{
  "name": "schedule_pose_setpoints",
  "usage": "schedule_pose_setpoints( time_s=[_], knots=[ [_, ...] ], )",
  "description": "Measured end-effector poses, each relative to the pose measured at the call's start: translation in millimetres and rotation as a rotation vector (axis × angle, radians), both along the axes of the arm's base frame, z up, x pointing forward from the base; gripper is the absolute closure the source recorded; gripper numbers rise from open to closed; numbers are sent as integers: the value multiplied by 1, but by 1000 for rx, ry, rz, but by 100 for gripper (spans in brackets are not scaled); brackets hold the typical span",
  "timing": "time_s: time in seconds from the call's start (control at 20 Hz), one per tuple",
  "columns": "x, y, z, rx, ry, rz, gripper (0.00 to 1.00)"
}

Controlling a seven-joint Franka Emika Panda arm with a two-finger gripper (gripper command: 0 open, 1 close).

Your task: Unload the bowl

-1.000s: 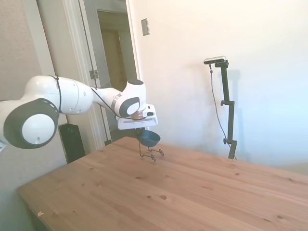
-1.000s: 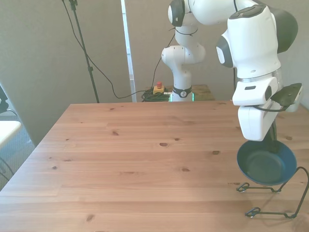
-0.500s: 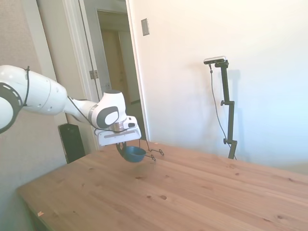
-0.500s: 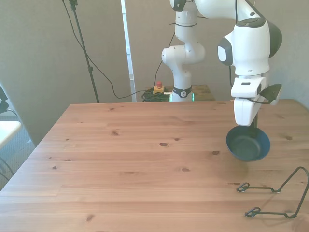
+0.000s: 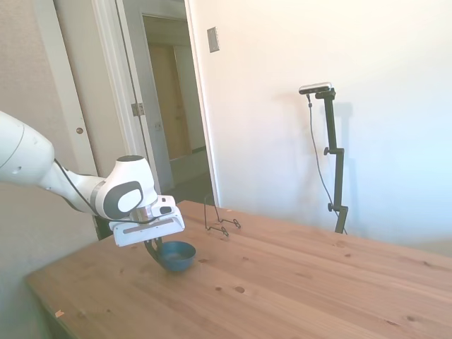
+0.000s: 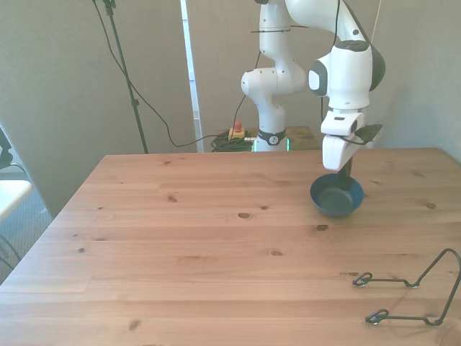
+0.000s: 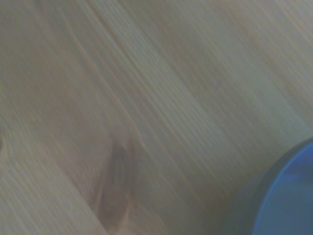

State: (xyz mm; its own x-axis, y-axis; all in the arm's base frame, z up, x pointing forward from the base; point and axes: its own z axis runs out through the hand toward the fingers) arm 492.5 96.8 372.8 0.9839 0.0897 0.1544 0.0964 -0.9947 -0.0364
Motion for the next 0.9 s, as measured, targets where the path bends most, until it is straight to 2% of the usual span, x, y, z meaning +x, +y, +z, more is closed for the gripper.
schedule_pose_setpoints(
  time_s=[0.3, 0.35, 0.9],
  knots=[
    [-2, -25, -7, -84, 3, -63, 100],
    [-2, -26, -8, -85, 3, -66, 0],
    [-1, -25, -9, -86, 7, -65, 0]
  ],
)
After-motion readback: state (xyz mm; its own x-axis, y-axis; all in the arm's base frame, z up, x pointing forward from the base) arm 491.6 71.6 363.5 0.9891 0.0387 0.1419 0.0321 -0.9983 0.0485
